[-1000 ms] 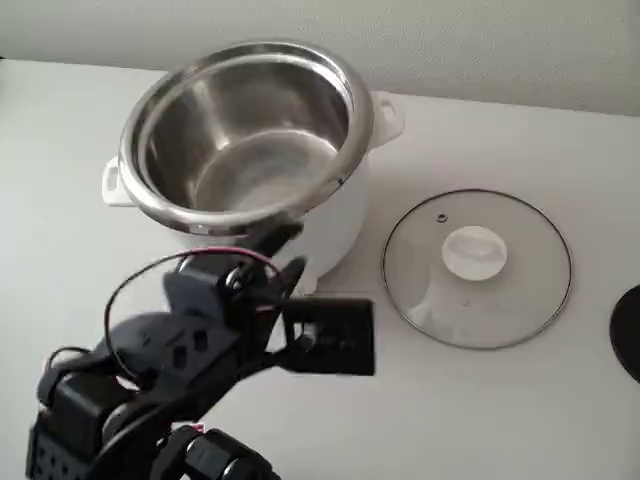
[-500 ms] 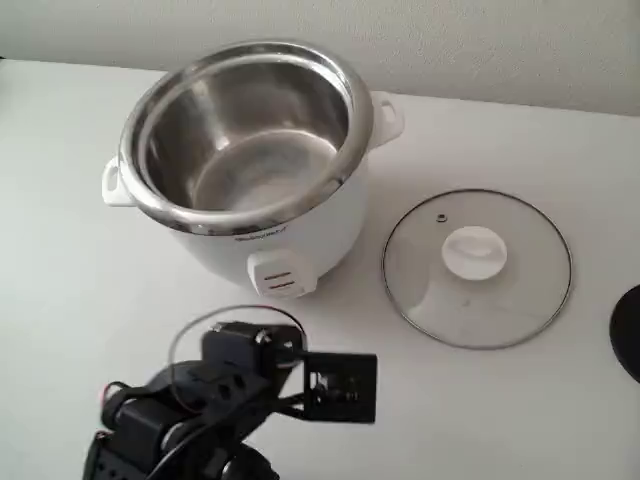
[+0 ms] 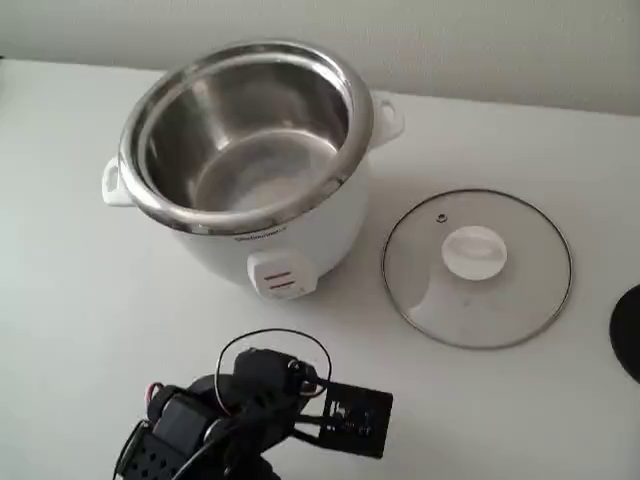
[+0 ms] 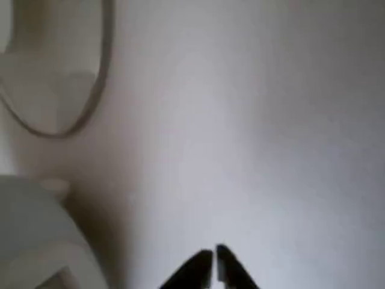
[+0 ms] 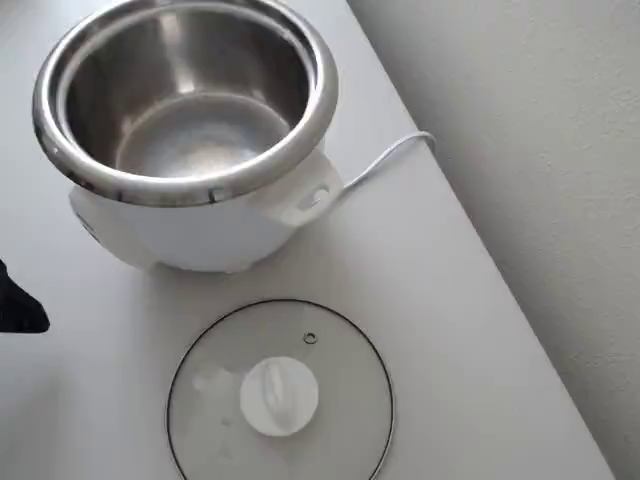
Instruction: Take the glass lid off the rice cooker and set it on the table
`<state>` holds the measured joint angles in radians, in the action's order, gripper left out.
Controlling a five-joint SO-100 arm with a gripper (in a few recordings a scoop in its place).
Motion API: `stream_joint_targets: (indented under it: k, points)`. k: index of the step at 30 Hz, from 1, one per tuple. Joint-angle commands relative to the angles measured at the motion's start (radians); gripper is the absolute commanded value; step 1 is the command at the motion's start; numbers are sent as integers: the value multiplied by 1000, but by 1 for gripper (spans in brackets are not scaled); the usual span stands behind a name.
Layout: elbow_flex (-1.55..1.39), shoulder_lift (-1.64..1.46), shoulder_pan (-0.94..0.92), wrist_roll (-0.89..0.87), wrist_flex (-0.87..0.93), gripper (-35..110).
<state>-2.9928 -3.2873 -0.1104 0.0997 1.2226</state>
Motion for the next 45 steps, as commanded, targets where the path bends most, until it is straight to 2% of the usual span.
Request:
stream_joint_targets:
  k: [1,45]
  points:
    - [3,0,-12,-9,-20,0]
    - [3,0,6,6,-20,0]
